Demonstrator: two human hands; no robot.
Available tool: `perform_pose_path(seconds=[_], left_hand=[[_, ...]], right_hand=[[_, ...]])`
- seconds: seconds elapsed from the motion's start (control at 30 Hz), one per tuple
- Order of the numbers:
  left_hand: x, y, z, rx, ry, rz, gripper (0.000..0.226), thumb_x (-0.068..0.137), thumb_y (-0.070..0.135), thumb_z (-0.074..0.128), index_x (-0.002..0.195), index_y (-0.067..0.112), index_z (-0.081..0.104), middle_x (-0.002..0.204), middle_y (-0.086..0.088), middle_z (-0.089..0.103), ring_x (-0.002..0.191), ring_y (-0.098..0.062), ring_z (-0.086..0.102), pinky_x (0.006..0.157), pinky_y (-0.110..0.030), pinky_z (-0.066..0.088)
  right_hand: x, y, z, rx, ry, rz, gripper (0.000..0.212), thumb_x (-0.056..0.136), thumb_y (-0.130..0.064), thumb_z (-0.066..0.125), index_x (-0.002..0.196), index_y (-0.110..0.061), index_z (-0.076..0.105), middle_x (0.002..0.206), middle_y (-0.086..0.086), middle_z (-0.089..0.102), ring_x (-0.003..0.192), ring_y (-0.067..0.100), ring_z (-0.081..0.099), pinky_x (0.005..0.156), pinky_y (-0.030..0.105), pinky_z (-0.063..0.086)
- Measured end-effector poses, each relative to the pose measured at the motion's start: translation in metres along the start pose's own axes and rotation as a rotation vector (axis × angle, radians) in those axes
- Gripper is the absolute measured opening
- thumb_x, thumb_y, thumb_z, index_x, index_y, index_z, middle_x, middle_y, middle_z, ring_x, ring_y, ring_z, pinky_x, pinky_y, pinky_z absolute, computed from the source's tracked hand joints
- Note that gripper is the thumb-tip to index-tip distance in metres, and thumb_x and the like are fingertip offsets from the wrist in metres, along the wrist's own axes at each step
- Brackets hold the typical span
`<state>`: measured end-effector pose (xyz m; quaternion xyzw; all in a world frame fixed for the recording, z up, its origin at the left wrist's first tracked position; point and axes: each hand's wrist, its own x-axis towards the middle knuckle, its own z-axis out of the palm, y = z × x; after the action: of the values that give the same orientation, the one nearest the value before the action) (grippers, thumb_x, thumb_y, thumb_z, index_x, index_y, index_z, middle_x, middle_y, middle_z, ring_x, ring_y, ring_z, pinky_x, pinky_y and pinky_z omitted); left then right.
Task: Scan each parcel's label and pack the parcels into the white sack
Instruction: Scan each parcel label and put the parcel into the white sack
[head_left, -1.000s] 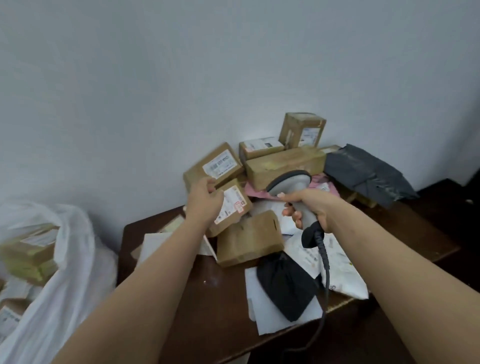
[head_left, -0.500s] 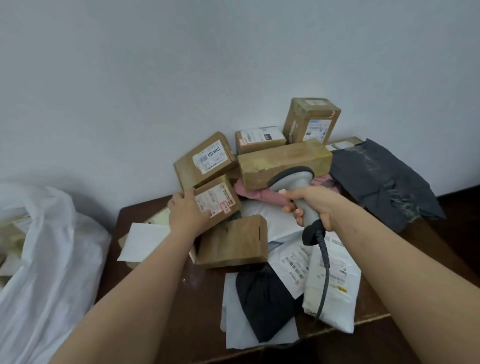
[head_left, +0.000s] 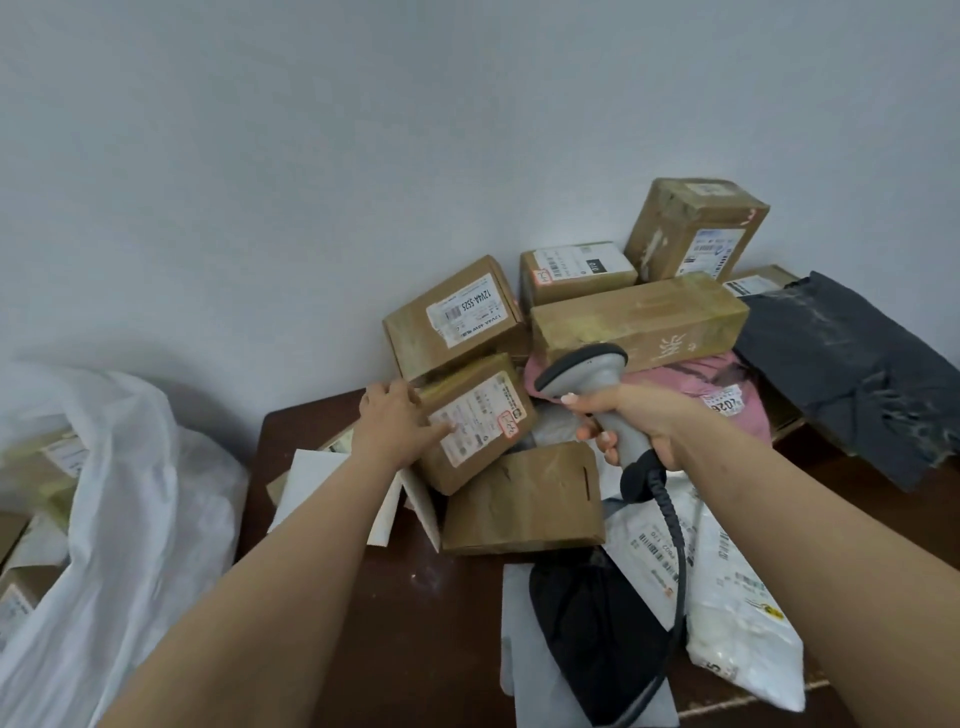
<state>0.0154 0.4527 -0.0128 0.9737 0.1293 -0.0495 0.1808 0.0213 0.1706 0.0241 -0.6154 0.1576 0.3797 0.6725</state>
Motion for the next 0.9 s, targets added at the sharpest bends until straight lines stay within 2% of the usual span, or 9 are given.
perform_pose_path(seconds=[0.1, 0.2, 0.3, 0.37, 0.47, 0.57, 0.7, 0.77, 0.9], left_hand=[[0.004, -0.002, -0.006, -0.123, -0.092, 0.036, 0.045, 0.07, 0.05, 0.081, 0.095, 0.023, 0.056, 0.132, -0.007, 0.039, 0.126, -0.027, 0.041, 0.104, -0.041, 0.042], [0.008, -0.004, -0.007, -0.243, -0.205, 0.011, 0.045, 0.066, 0.044, 0.086, 0.089, 0.023, 0.053, 0.128, -0.004, 0.039, 0.121, -0.026, 0.045, 0.099, -0.037, 0.044], [0.012, -0.007, -0.007, -0.263, -0.292, -0.044, 0.076, 0.06, 0.049, 0.088, 0.118, 0.022, 0.048, 0.136, -0.007, 0.04, 0.123, -0.025, 0.046, 0.102, -0.042, 0.046], [0.011, -0.008, -0.007, -0.298, -0.361, -0.085, 0.102, 0.063, 0.048, 0.087, 0.143, 0.016, 0.033, 0.144, -0.009, 0.04, 0.129, -0.026, 0.045, 0.106, -0.041, 0.043], [0.003, -0.013, -0.007, -0.302, -0.402, -0.11, 0.114, 0.065, 0.053, 0.084, 0.152, 0.013, 0.021, 0.149, -0.008, 0.04, 0.133, -0.026, 0.043, 0.11, -0.042, 0.039], [-0.015, -0.016, -0.01, -0.319, -0.368, -0.119, 0.118, 0.053, 0.066, 0.081, 0.148, 0.017, 0.031, 0.142, -0.005, 0.047, 0.127, -0.024, 0.049, 0.107, -0.044, 0.042], [-0.046, -0.026, -0.018, -0.521, -0.276, -0.166, 0.083, 0.068, 0.056, 0.08, 0.134, 0.018, 0.047, 0.124, -0.003, 0.058, 0.108, -0.019, 0.06, 0.094, -0.035, 0.051], [-0.066, -0.031, -0.019, -0.597, -0.18, -0.209, 0.076, 0.069, 0.058, 0.077, 0.127, 0.018, 0.051, 0.123, -0.004, 0.06, 0.105, -0.019, 0.064, 0.095, -0.035, 0.052], [-0.107, -0.031, -0.016, -0.804, 0.095, -0.316, 0.074, 0.081, 0.05, 0.069, 0.14, 0.012, 0.045, 0.126, -0.004, 0.06, 0.106, -0.018, 0.062, 0.091, -0.032, 0.049]], right_hand=[[0.003, -0.001, 0.009, -0.002, 0.0, -0.012, 0.02, 0.091, -0.02, 0.068, 0.096, -0.007, 0.054, 0.062, 0.008, 0.057, 0.033, 0.007, 0.038, 0.034, 0.018, 0.038], [0.004, -0.002, 0.015, 0.006, 0.01, -0.02, 0.018, 0.091, -0.019, 0.068, 0.094, -0.007, 0.056, 0.061, 0.008, 0.058, 0.033, 0.008, 0.039, 0.034, 0.018, 0.038], [0.002, -0.002, 0.017, 0.017, 0.013, -0.022, 0.017, 0.092, -0.02, 0.067, 0.093, -0.007, 0.056, 0.06, 0.008, 0.058, 0.034, 0.008, 0.039, 0.035, 0.018, 0.038], [0.0, -0.002, 0.018, 0.013, 0.013, -0.02, 0.017, 0.092, -0.021, 0.067, 0.092, -0.007, 0.056, 0.061, 0.007, 0.059, 0.034, 0.007, 0.039, 0.035, 0.017, 0.038], [-0.003, -0.001, 0.019, 0.009, 0.003, -0.016, 0.018, 0.092, -0.022, 0.067, 0.094, -0.008, 0.056, 0.062, 0.007, 0.059, 0.035, 0.007, 0.04, 0.035, 0.018, 0.039], [-0.008, 0.0, 0.019, -0.007, -0.01, -0.013, 0.021, 0.09, -0.022, 0.069, 0.097, -0.008, 0.056, 0.062, 0.007, 0.061, 0.035, 0.007, 0.041, 0.036, 0.019, 0.041], [-0.023, 0.0, 0.022, -0.024, -0.062, -0.038, 0.027, 0.089, -0.022, 0.071, 0.105, -0.005, 0.058, 0.064, 0.008, 0.061, 0.035, 0.008, 0.042, 0.036, 0.019, 0.04], [-0.033, 0.001, 0.024, -0.041, -0.088, -0.056, 0.033, 0.089, -0.022, 0.071, 0.113, -0.003, 0.058, 0.064, 0.008, 0.06, 0.035, 0.008, 0.042, 0.036, 0.019, 0.04], [-0.056, -0.001, 0.028, -0.094, -0.153, -0.1, 0.035, 0.087, -0.024, 0.073, 0.112, -0.005, 0.058, 0.064, 0.006, 0.057, 0.038, 0.008, 0.043, 0.037, 0.02, 0.04]])
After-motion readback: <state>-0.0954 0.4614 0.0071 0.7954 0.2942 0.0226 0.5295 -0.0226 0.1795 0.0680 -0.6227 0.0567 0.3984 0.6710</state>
